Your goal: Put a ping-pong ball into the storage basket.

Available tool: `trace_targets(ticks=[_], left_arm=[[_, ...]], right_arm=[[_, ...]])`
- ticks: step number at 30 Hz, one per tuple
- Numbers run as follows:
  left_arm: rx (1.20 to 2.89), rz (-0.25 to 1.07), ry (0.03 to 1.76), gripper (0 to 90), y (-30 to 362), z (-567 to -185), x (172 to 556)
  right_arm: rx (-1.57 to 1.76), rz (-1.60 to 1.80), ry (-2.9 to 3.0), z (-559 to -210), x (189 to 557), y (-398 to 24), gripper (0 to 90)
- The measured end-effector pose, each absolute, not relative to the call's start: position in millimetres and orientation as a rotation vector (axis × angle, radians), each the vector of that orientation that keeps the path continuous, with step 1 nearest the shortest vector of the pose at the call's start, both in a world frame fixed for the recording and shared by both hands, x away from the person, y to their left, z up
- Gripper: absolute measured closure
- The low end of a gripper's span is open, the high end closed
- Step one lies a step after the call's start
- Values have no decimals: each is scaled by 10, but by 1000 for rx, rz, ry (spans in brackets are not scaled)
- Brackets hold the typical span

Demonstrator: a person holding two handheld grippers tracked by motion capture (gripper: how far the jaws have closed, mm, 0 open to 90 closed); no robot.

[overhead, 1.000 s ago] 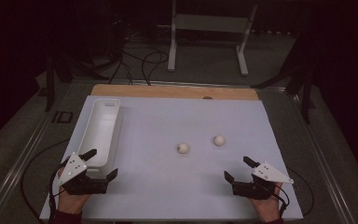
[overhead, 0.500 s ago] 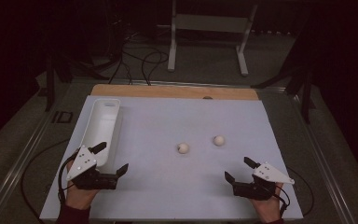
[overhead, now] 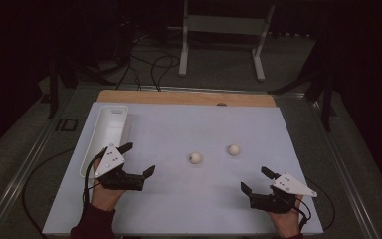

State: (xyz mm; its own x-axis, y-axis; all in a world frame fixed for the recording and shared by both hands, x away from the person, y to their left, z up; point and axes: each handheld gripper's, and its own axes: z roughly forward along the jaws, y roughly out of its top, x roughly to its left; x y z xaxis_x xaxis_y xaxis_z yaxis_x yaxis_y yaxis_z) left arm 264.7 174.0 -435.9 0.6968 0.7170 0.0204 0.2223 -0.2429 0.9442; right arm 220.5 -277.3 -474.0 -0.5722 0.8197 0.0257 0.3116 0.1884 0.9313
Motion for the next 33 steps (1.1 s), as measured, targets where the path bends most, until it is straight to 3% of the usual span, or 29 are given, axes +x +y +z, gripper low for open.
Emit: trace_targets(ticks=[33], left_arm=[[1838, 487, 732, 0, 1315, -4438, 2931]], right_arm=[[1040, 1380, 1997, -4790, 2201, -2733, 83]])
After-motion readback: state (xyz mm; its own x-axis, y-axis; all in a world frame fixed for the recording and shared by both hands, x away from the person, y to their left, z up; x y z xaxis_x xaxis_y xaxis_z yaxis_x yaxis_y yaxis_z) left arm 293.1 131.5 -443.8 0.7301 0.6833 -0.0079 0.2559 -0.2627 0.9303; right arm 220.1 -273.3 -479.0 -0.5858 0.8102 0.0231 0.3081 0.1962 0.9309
